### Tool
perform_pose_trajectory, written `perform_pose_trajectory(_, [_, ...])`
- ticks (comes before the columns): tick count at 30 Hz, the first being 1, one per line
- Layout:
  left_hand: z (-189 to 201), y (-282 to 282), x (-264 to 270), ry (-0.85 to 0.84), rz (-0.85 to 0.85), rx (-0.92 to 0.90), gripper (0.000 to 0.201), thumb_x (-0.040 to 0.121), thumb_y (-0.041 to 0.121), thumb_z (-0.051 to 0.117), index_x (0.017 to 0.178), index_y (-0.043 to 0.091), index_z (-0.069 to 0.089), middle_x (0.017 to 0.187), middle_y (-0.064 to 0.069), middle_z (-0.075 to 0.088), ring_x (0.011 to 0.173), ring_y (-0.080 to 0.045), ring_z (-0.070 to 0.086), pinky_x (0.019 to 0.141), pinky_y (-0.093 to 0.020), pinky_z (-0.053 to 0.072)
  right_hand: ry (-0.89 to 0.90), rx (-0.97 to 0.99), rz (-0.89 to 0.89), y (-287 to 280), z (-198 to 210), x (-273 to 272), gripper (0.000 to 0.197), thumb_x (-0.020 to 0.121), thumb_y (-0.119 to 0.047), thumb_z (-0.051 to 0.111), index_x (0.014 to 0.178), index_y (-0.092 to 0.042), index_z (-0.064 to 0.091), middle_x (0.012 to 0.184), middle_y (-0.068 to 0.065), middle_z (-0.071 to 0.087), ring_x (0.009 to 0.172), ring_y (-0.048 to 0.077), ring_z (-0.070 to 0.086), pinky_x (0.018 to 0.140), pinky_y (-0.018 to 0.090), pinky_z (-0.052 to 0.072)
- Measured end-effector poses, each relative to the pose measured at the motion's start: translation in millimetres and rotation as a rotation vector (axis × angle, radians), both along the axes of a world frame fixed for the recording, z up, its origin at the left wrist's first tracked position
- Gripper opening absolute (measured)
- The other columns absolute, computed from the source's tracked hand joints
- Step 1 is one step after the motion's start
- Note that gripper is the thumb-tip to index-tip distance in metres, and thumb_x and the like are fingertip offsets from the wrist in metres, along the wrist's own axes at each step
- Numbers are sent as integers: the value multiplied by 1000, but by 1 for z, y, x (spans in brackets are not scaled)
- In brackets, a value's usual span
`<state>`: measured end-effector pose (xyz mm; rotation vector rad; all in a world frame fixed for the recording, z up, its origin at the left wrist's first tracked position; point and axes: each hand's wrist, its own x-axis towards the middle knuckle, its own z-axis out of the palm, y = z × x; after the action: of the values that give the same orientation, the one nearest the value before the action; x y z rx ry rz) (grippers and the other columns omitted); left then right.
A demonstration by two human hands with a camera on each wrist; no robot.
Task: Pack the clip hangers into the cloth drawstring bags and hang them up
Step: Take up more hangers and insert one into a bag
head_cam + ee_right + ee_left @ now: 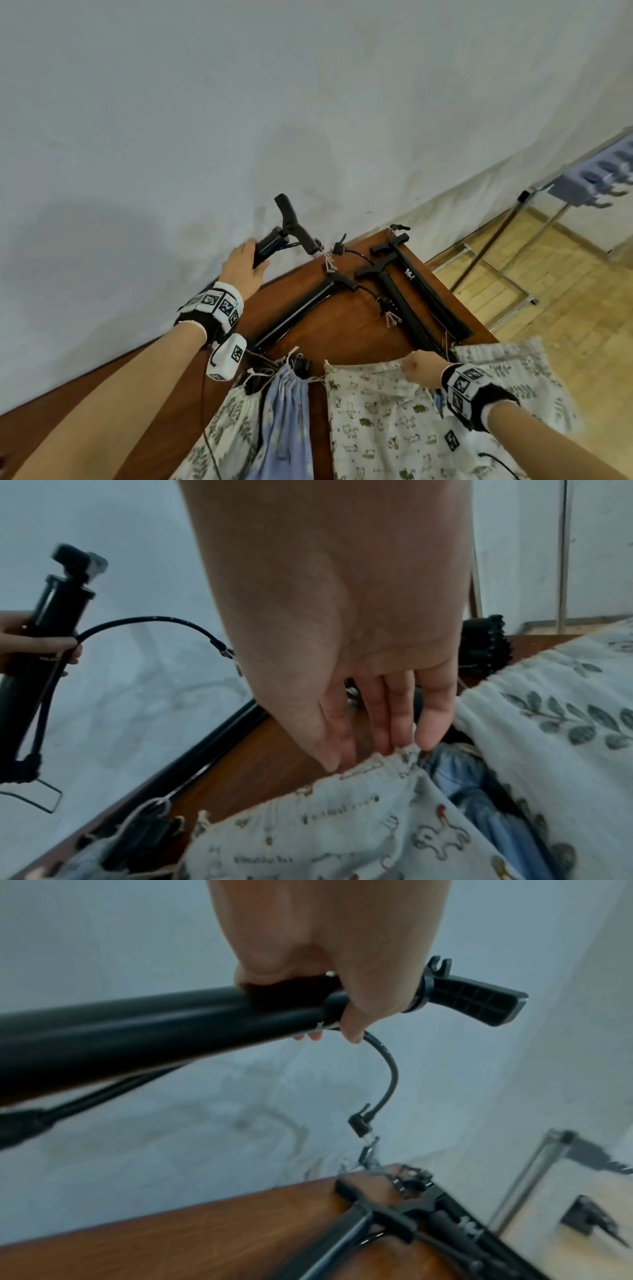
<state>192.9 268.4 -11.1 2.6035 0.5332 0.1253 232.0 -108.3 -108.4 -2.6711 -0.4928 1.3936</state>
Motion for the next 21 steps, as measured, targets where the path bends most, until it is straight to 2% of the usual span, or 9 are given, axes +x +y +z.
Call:
perform_pose_trajectory(3, [50, -23, -22, -44, -54, -144, 18, 94, 21, 56, 100, 15, 41, 78, -2, 52, 70, -20, 53, 59, -26, 38, -30, 122, -13, 10, 25, 1, 31, 97, -21, 49, 126, -14, 59, 130, 4, 57, 112, 18, 56, 89, 25, 47])
perform_pose_trajectory(5, [78, -47, -37, -46, -92, -186, 19, 95, 23, 55, 102, 18, 39, 74, 2, 51, 64, -14, 51, 55, -22, 35, -62, 262, -33, 22, 51, 3, 31, 96, -23, 52, 126, -17, 60, 127, 1, 58, 109, 15, 56, 88, 22, 44])
perform_pose_trajectory(8, [106, -84, -54, -23, -143, -263, 23, 95, 29, 54, 112, 19, 41, 84, 0, 58, 72, -14, 57, 62, -24, 42, 47, 559, -204, 43, 96, 1, 35, 98, -33, 53, 127, -15, 61, 121, 8, 65, 105, 17, 62, 83, 25, 48])
perform_pose_trajectory(11, [119, -119, -66, -6, -212, -408, 29, 94, 29, 57, 119, 21, 46, 101, 1, 62, 92, -14, 60, 83, -30, 47, 298, 918, -396, 55, 149, -6, 36, 97, -42, 51, 124, -20, 61, 121, 5, 66, 107, 17, 63, 82, 27, 51])
perform_pose_trajectory(12, [121, -129, -70, -5, -232, -486, 27, 93, 26, 59, 117, 20, 48, 99, 2, 63, 91, -12, 61, 87, -31, 47, 368, 1036, -452, 55, 165, -9, 31, 96, -41, 52, 121, -25, 62, 118, 3, 67, 103, 16, 64, 79, 27, 51])
perform_pose_trajectory(14, [124, -148, -78, 19, -292, -691, 24, 92, 17, 60, 113, 11, 52, 88, -1, 65, 83, -13, 62, 86, -31, 47, 465, 1244, -506, 49, 192, -13, 26, 94, -34, 58, 119, -29, 64, 111, 3, 69, 91, 15, 65, 71, 27, 49])
perform_pose_trajectory(16, [123, -161, -84, 78, -383, -971, 29, 90, 14, 59, 115, 1, 50, 85, -9, 61, 83, -20, 60, 81, -31, 49, 499, 1392, -458, 36, 212, -17, 33, 89, -20, 66, 121, -26, 65, 106, 9, 66, 76, 15, 62, 64, 26, 46])
perform_pose_trajectory(19, [118, -172, -89, 189, -425, -1385, 28, 86, 6, 56, 112, 4, 45, 92, -14, 55, 89, -28, 57, 83, -37, 47, 350, 1431, -318, 14, 231, -27, 29, 91, -4, 60, 119, -11, 65, 90, 10, 65, 64, 16, 61, 59, 24, 50])
perform_pose_trajectory(21, [114, -178, -90, 243, -399, -1611, 24, 80, 2, 54, 103, 4, 46, 97, -19, 51, 94, -34, 54, 87, -43, 43, 247, 1389, -267, 3, 242, -33, 28, 92, -4, 60, 120, -7, 61, 84, 9, 68, 71, 22, 69, 62, 22, 56])
